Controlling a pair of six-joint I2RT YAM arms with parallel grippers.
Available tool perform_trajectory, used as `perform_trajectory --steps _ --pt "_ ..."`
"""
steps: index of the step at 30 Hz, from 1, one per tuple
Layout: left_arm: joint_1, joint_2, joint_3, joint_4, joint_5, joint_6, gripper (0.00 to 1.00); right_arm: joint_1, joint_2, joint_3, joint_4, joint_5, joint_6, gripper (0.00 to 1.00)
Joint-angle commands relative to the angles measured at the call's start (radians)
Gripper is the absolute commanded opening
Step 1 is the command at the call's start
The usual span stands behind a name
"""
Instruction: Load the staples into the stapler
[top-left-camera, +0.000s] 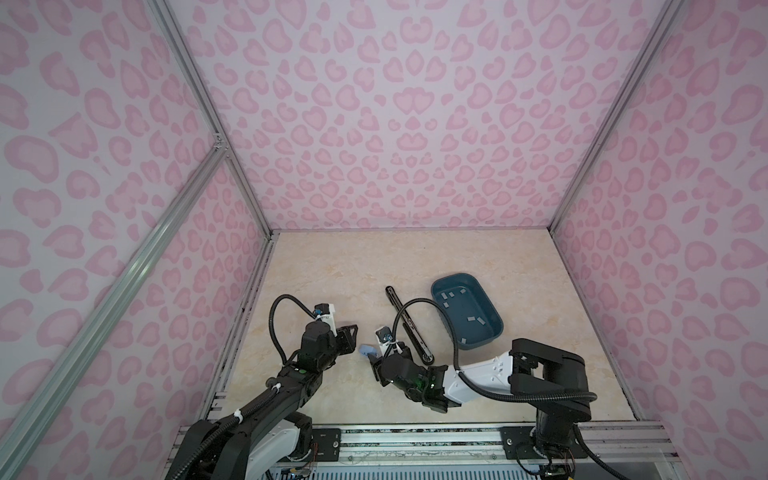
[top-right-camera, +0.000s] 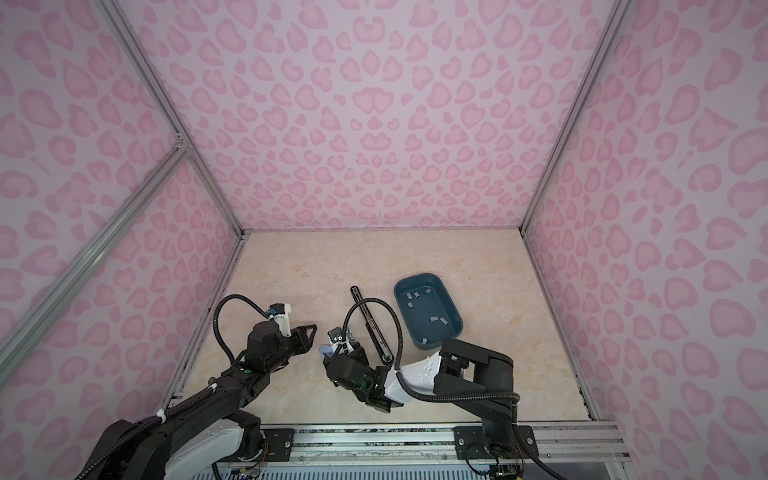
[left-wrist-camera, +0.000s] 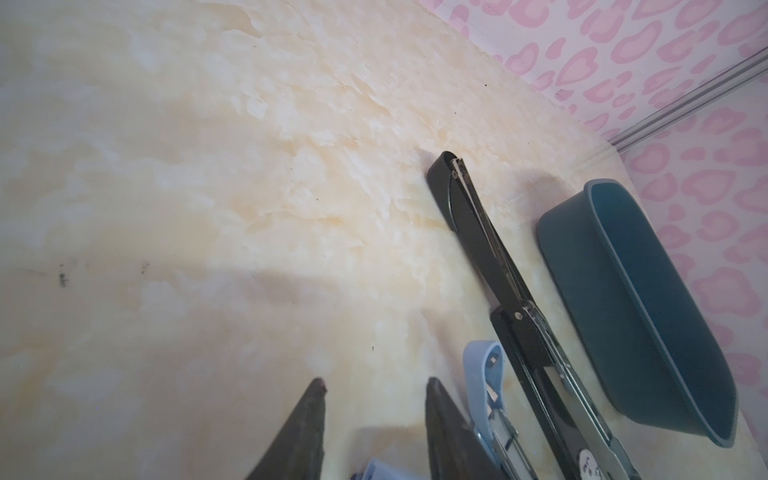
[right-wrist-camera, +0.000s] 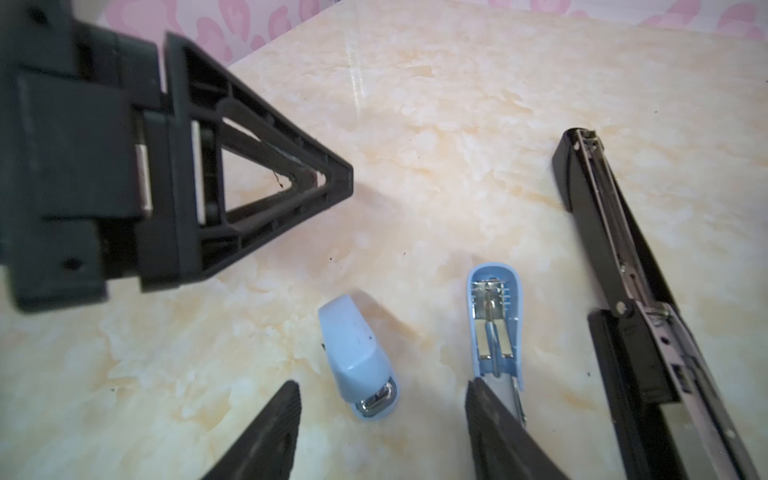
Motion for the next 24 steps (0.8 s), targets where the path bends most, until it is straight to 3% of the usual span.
perform_trajectory --steps 1,4,14,18,24 --pt "0.001 0.023 0.016 0.025 0.022 0.022 0.42 -0.013 -0.007 -0.008 0.027 0.014 0.046 0.53" --pt "-0.003 0.059 0.007 0.058 0.026 0.020 0.42 -0.047 -0.004 -0.001 0.010 -0.044 0.151 0.52" --pt "-0.055 0.193 0.021 0.139 0.016 0.029 0.41 -0.096 0.032 -0.016 0.074 -0.291 0.463 0.64" --pt "-0.058 0.215 0.015 0.154 -0.006 0.038 0.41 -0.119 0.056 -0.114 0.305 -0.354 0.531 0.66" --pt "-0.070 0.232 -0.014 0.205 -0.010 0.040 0.41 -0.135 0.143 -0.074 0.337 -0.417 0.561 0.60"
